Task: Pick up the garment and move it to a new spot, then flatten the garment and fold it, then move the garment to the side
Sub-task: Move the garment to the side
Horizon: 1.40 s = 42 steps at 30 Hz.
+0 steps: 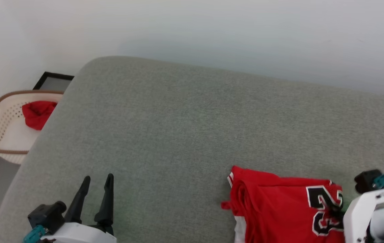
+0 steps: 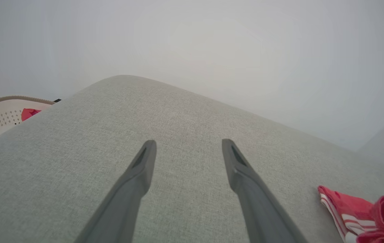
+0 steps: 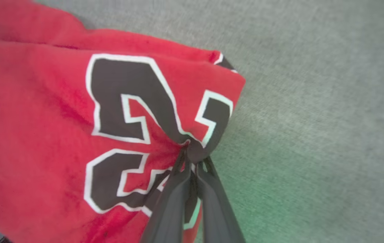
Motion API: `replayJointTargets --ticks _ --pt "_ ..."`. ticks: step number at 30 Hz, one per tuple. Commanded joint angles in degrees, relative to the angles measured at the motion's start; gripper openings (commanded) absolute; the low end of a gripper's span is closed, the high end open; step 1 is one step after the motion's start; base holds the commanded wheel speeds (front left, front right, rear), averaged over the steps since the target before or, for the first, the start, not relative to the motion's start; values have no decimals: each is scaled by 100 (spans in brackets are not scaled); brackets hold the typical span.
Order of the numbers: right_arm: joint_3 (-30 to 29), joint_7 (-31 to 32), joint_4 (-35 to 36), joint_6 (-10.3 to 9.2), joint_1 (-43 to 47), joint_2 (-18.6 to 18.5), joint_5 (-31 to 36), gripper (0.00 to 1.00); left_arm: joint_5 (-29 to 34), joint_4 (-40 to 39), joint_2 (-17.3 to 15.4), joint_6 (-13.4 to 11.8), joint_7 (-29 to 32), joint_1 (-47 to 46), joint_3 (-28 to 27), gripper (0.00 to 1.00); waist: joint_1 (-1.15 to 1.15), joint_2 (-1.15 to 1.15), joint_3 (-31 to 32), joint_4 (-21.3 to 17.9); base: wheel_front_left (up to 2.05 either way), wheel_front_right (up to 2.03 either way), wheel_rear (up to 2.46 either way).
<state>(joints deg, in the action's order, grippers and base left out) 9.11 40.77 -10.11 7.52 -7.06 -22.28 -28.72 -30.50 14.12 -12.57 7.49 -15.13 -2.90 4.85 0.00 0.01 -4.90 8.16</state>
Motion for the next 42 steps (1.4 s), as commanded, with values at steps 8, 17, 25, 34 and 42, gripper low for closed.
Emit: replayJointTargets --ticks 8,17,25,34,42 --pt "-134 261 249 -6 -513 -417 66 0 63 -85 17 -1 5 53 -11 100 0 -1 59 -304 0 0 0" --pt "-276 310 273 -6 -1113 -970 174 0 108 -210 57 -1 5 -71 -8 100 0 -1 -146 -757 0 0 0" --pt "-419 -17 -63 -6 -1670 -1586 274 0 140 -318 19 -1 5 -263 12 100 0 -1 -518 -1166 0 0 0" --pt "-583 -576 -791 -6 -2205 -2083 401 0 182 -418 -81 -1 5 -510 55 100 0 -1 -1018 -1533 0 0 0" --pt "-653 -1056 -1589 -6 -2595 -2394 743 0 211 -472 -206 -1 5 -742 134 100 0 -1 -1382 -1726 0 0 0"
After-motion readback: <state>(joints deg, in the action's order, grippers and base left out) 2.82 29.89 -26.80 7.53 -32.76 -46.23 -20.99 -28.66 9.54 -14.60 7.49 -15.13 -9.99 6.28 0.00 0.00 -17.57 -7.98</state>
